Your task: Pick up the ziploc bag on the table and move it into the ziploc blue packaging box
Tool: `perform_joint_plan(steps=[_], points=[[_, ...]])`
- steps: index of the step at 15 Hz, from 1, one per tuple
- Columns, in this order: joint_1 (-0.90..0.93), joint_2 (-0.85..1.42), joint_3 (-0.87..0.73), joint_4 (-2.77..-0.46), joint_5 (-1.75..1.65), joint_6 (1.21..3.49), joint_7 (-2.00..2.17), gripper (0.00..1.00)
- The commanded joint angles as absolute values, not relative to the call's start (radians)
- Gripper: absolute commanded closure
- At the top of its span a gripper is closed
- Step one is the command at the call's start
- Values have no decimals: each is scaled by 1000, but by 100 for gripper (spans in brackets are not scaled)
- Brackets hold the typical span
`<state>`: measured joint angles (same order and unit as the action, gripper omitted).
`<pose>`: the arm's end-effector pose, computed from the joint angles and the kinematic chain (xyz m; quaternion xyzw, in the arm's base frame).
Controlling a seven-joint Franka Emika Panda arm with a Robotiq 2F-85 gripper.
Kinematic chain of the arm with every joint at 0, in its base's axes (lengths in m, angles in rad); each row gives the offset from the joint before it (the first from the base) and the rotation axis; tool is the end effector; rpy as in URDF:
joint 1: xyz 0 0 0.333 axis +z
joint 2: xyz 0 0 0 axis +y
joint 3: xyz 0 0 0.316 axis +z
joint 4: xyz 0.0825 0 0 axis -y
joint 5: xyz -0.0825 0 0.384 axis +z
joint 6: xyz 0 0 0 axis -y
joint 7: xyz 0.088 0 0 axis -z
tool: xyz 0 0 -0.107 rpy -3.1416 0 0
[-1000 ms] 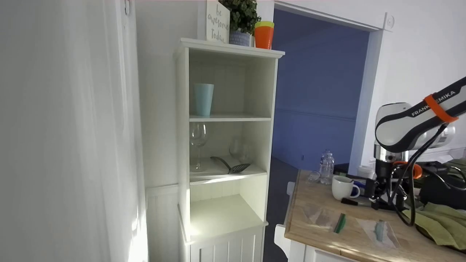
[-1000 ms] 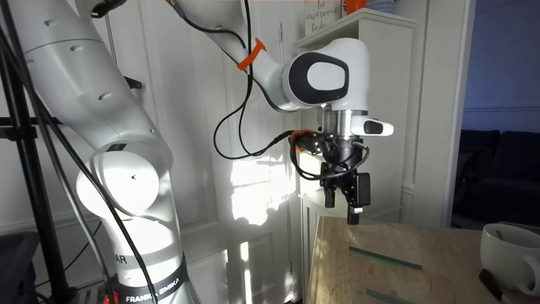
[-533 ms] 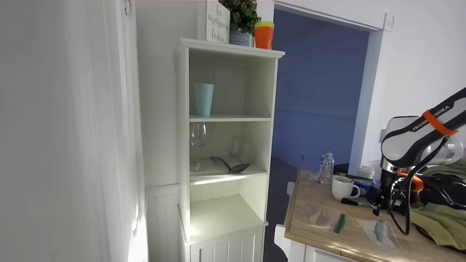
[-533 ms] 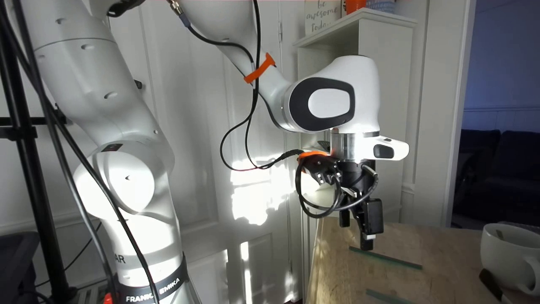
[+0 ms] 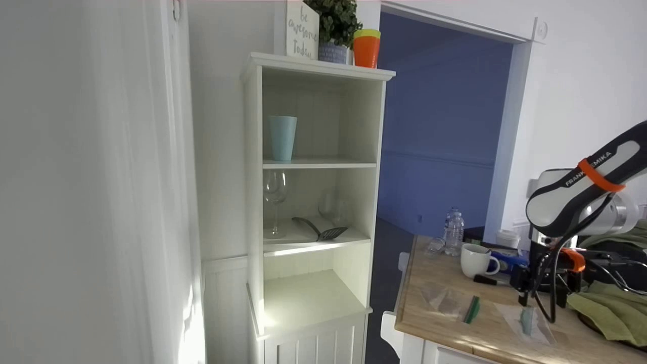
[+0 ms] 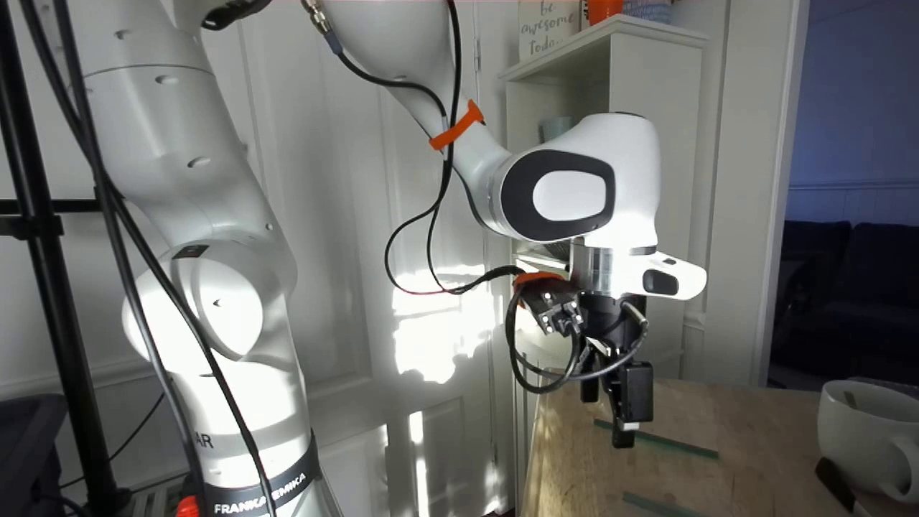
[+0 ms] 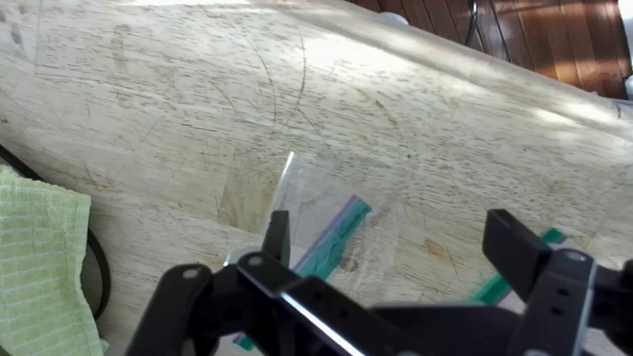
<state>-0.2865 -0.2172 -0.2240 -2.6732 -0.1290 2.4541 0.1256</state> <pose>0.3569 -0.1959 0.3051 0.9648 -0.2623 -0.0055 0.0161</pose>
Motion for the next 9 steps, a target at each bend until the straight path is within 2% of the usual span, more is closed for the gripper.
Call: perform_joint_plan(steps=[1, 9], points=[[-290, -76, -262, -2612, -54, 2514, 101, 0], [-295, 149, -288, -2513, 74, 2634, 64, 0]])
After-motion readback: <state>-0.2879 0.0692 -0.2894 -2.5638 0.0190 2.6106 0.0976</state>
